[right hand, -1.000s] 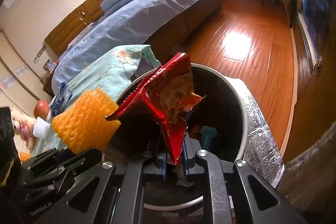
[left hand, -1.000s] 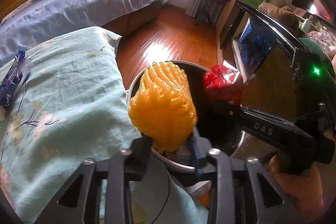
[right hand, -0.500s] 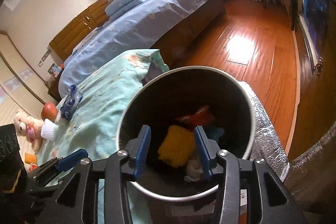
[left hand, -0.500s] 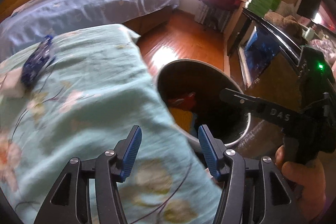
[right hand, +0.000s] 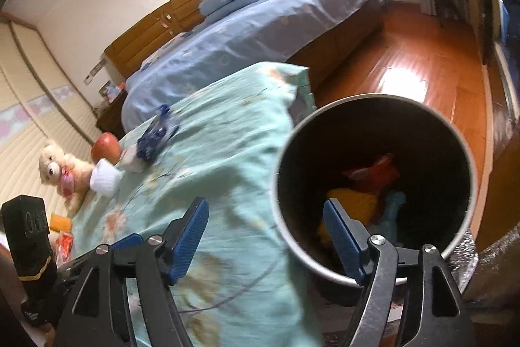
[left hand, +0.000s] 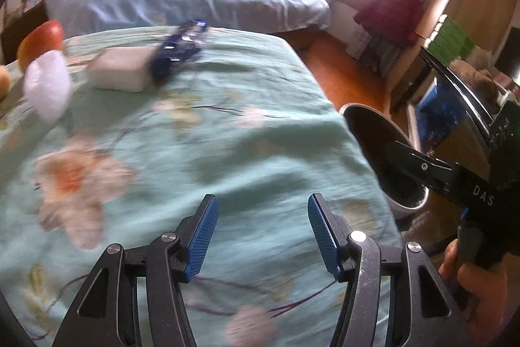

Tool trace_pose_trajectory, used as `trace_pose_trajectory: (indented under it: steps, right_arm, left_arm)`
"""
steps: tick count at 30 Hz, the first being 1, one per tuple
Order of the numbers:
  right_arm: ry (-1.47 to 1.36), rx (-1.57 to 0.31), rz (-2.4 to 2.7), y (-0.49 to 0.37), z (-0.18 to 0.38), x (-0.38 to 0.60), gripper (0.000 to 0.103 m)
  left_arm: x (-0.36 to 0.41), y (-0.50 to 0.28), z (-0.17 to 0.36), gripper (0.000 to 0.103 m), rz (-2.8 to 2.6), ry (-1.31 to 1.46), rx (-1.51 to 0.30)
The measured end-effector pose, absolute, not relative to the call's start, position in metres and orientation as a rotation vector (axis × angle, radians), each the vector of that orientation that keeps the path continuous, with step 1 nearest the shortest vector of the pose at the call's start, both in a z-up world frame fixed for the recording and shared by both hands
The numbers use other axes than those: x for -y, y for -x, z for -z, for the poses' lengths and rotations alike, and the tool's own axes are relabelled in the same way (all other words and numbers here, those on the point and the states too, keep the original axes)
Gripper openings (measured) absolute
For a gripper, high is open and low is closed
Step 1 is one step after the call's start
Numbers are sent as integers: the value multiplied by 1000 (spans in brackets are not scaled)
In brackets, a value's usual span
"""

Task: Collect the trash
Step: 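Move both open tools back toward the remaining table items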

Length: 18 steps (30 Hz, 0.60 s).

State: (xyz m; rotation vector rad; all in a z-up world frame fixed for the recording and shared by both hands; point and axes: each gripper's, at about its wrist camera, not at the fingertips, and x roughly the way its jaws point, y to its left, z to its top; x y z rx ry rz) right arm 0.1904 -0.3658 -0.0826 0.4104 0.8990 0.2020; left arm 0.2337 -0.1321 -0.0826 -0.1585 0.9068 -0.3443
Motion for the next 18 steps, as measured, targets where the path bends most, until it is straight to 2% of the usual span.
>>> trace_pose_trajectory:
  steps: [18]
  right_arm:
    - [-349,-932,-322,-202,83,282,78]
  left_arm:
    - [49,-215,76,60,206,263,-890]
